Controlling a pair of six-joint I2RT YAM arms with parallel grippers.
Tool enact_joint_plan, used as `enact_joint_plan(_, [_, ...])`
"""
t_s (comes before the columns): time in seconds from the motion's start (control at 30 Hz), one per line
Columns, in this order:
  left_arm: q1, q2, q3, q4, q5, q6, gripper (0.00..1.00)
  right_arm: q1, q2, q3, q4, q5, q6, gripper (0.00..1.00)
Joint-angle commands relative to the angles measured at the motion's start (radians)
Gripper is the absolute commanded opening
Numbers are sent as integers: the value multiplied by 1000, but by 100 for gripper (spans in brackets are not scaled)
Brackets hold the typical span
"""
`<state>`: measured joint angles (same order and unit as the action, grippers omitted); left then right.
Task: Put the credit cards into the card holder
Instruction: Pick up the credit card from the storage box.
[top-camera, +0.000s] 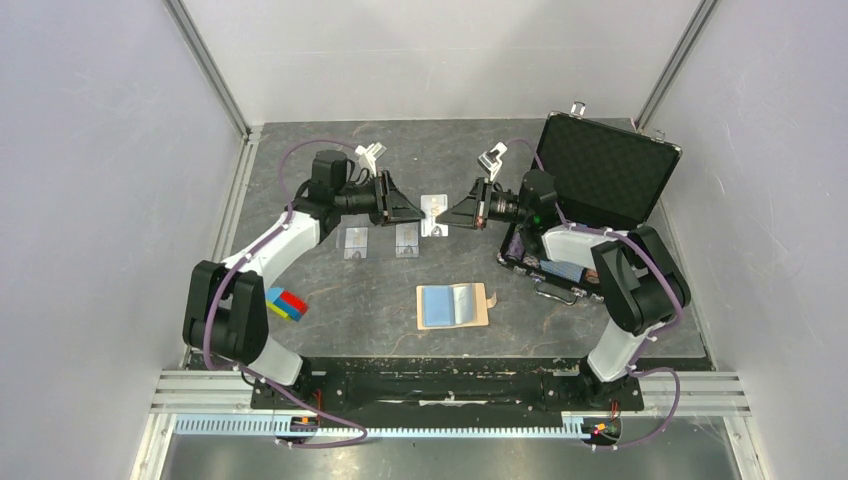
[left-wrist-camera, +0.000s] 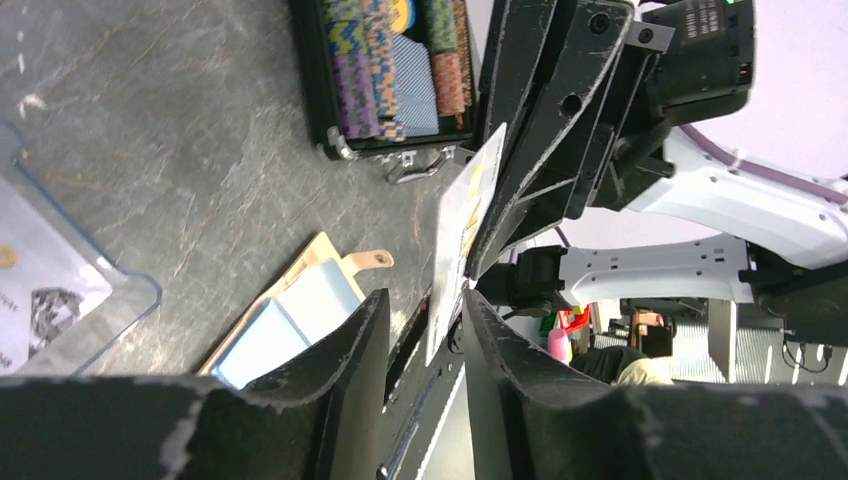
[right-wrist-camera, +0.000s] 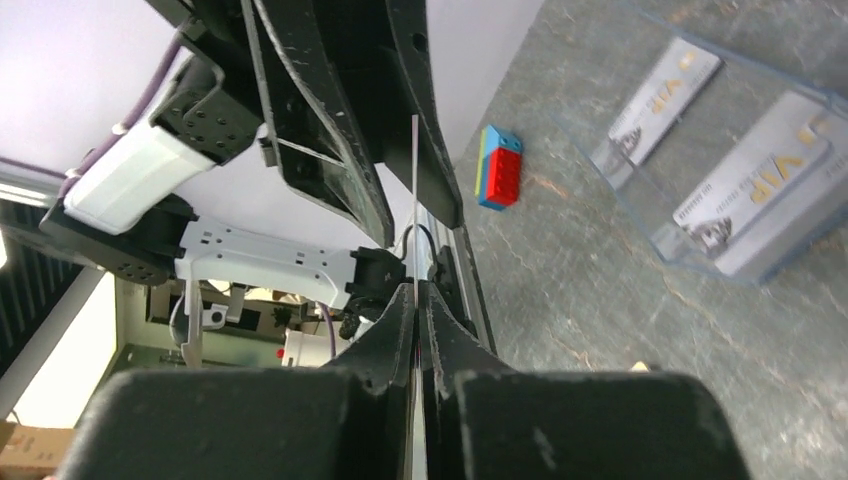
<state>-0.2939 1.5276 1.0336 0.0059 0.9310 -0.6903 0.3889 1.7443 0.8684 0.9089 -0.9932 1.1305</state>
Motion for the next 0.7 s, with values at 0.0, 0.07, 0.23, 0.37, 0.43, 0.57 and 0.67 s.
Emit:
enact_joint_plan(0.0, [-15, -12, -1, -170, -65, 110, 40, 1, -82, -10, -310, 35, -235, 0])
enact_joint_plan(0.07, [-34, -9, 10, -262, -110, 164, 40, 4, -99, 1, -529, 80, -367, 0])
enact_joint_plan(0.23, [-118, 22, 54, -482, -277, 303, 39, 8, -134, -68, -661, 120, -452, 0])
enact_joint_plan(0.37, [-180, 61, 48, -575, -390, 316, 30, 30, -176, -154, -671, 137, -464, 0])
enact_joint_plan(0.43, [-197, 76, 22, -575, -402, 297, 25, 42, -200, -196, -671, 152, -459, 0])
enact_joint_plan(0.57, [-214, 96, -13, -575, -425, 280, 17, 70, -251, -273, -672, 191, -453, 0])
enact_joint_plan(0.67, [-225, 101, -24, -580, -448, 279, 13, 73, -274, -323, -675, 212, -453, 0])
